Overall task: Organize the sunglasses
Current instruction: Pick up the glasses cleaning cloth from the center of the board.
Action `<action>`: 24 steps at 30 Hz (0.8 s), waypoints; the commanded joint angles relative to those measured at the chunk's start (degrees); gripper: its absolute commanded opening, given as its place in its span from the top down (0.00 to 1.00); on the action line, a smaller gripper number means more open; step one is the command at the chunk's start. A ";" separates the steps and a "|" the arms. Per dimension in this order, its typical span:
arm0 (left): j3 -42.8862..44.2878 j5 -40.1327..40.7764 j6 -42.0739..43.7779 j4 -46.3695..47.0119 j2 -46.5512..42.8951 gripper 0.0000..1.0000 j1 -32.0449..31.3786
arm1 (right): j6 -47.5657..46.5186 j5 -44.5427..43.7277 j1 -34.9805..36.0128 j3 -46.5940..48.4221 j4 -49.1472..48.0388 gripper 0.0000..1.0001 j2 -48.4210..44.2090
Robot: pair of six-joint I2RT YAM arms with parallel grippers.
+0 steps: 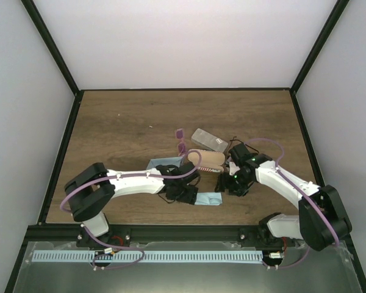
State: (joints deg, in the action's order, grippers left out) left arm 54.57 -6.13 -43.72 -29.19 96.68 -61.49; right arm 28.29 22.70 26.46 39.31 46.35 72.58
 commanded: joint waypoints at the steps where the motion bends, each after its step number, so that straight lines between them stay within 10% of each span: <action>1: 1.70 0.03 0.14 -0.24 2.84 0.32 -0.22 | -0.59 -0.81 0.37 1.02 0.94 0.37 -0.53; 24: 4.01 -1.59 -1.01 -1.94 5.65 0.86 -0.95 | -3.59 2.34 0.76 0.90 -0.42 0.37 3.04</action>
State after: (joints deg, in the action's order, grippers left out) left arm 58.17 -6.76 -44.66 -30.28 100.97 -61.93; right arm 26.28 23.40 26.50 39.31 46.52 74.13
